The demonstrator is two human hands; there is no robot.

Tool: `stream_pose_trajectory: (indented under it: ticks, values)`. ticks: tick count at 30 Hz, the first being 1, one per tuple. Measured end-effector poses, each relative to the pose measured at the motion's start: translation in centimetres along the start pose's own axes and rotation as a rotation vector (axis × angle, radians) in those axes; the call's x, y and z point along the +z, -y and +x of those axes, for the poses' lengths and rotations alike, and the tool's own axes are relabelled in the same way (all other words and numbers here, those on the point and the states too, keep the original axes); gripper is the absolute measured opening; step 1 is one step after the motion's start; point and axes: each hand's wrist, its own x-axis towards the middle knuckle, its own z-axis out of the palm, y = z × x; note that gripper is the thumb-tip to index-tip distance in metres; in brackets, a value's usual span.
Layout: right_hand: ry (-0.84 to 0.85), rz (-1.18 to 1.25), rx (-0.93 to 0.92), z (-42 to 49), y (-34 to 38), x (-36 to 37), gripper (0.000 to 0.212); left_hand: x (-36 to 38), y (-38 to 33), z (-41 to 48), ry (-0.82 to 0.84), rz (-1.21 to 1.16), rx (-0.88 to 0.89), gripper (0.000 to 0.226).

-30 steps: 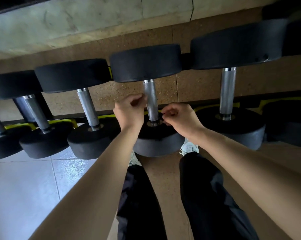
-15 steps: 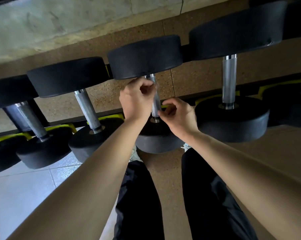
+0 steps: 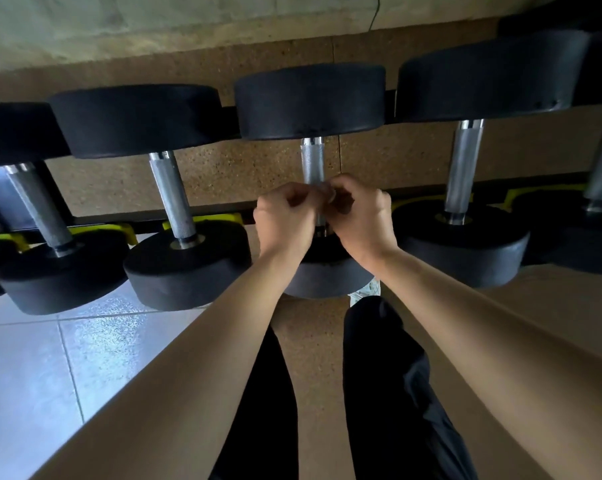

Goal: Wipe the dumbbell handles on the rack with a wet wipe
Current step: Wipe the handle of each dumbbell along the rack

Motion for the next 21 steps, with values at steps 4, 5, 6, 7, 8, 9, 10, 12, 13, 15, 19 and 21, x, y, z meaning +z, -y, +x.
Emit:
stream_pose_trajectory:
  ticks: [4, 5, 6, 7, 8, 9, 10, 12, 13, 15, 19, 21]
  values:
    - [-0.167, 0.029, 0.038, 2.7, 0.8, -0.6, 0.011, -0.3, 0.5, -0.1, -0.056, -0.097, -0.002, 0.019]
    - [-0.182, 0.018, 0.048, 3.6, 1.1, -0.6, 0.009, -0.4, 1.0, -0.1, -0.058, -0.084, -0.009, 0.02]
    - [-0.178, 0.009, 0.06, 4.3, 1.4, -0.6, 0.008, -0.5, 1.6, -0.1, -0.041, -0.073, -0.017, 0.02]
    - [-0.16, 0.011, 0.075, 4.8, 1.6, -0.5, 0.008, -0.6, 2.1, -0.2, -0.008, -0.077, -0.028, 0.021]
    - [-0.138, 0.017, 0.089, 5.1, 1.6, -0.4, 0.006, -0.6, 2.5, -0.2, 0.032, -0.09, -0.038, 0.021]
    - [-0.118, 0.015, 0.102, 5.2, 1.4, -0.2, 0.006, -0.8, 2.7, -0.2, 0.062, -0.099, -0.04, 0.02]
    - [-0.095, -0.001, 0.117, 5.0, 1.2, -0.1, 0.006, -1.0, 2.8, -0.2, 0.081, -0.101, -0.035, 0.02]
    - [-0.022, -0.048, 0.18, 3.9, 0.3, -0.1, 0.005, -1.3, 2.8, 0.0, 0.108, -0.095, -0.011, 0.022]
    - [0.031, -0.075, 0.216, 3.1, -0.2, -0.2, 0.004, -1.5, 2.8, 0.1, 0.123, -0.089, -0.001, 0.023]
    - [0.134, -0.105, 0.276, 1.5, -1.0, -0.5, 0.002, -1.7, 2.8, 0.1, 0.155, -0.078, 0.023, 0.027]
    - [0.17, 0.095, 0.38, 0.4, -1.2, -1.6, 0.012, -2.0, 2.9, -0.1, 0.191, -0.048, 0.133, 0.026]
    - [0.173, 0.348, 0.427, 0.3, -0.5, -2.1, 0.015, -2.1, 3.1, -0.1, 0.218, -0.068, 0.162, 0.026]
